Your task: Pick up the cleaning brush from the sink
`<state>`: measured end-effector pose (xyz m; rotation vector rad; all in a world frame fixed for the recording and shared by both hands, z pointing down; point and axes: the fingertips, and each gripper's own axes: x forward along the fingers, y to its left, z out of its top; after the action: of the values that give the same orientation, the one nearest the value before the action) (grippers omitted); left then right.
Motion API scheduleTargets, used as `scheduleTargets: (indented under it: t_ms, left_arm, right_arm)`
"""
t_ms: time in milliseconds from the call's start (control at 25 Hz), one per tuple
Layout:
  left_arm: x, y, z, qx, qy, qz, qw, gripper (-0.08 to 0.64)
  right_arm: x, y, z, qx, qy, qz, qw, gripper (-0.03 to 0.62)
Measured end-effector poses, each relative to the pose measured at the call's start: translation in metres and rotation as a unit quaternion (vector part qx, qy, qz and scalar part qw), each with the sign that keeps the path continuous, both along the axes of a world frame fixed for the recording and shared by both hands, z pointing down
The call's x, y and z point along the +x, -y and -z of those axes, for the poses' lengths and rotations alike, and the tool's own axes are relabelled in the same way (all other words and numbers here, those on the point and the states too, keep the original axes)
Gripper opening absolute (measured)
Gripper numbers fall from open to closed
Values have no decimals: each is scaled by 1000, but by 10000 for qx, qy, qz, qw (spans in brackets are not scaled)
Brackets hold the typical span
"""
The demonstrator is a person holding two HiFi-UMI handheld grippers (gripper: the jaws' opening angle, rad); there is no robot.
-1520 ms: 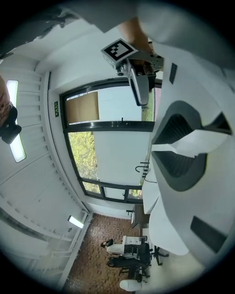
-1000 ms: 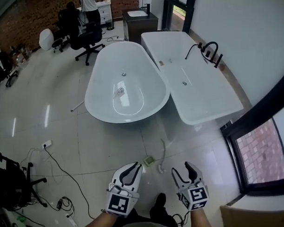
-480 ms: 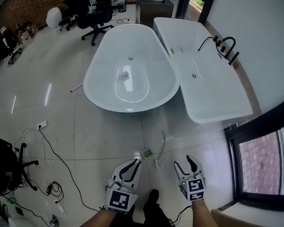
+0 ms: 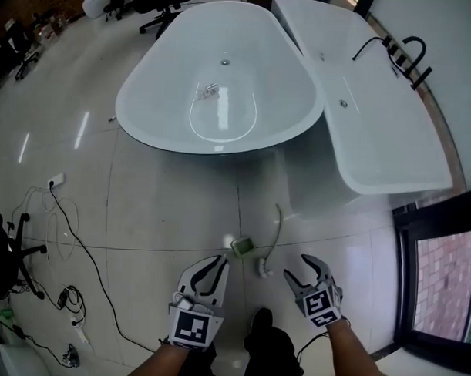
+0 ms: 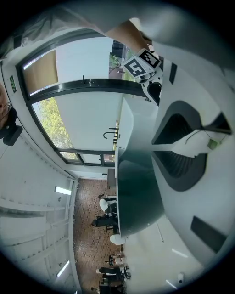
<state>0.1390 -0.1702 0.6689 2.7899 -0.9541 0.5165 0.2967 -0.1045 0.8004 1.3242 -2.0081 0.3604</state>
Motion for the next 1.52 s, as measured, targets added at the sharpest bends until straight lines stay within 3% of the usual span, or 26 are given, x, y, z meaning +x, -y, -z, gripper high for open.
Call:
scheduleTargets:
  t_ms: [360,680,880,1040,1320,1520]
  left_arm:
    - [21,53,-195,199,111,110,9997,32]
    - [11,75,-302,652,69,335,9973,32]
    - [23,72,-333,767,5,454,9960,32]
    - [25,71,-354,380,-179,546,9976,32]
    - [29,75,-349,376,-356,589,9969,32]
    - [40,71,-348,301,-443,418,9977,32]
  right_arm:
    - [34,32,-200,-65,-193,467,9987,224]
    - [33,29,-364,-520,-930,1654,9805,224]
    - [36,15,-429,-755,-1234,2338,9615,224]
    - [36,7,-471,-991,-1461,2787,9440,227]
    - [37,-8,-552,-1581,-2163,3806,8851,229]
    - [46,5,-595,-1862,-2480,4032,8610,239]
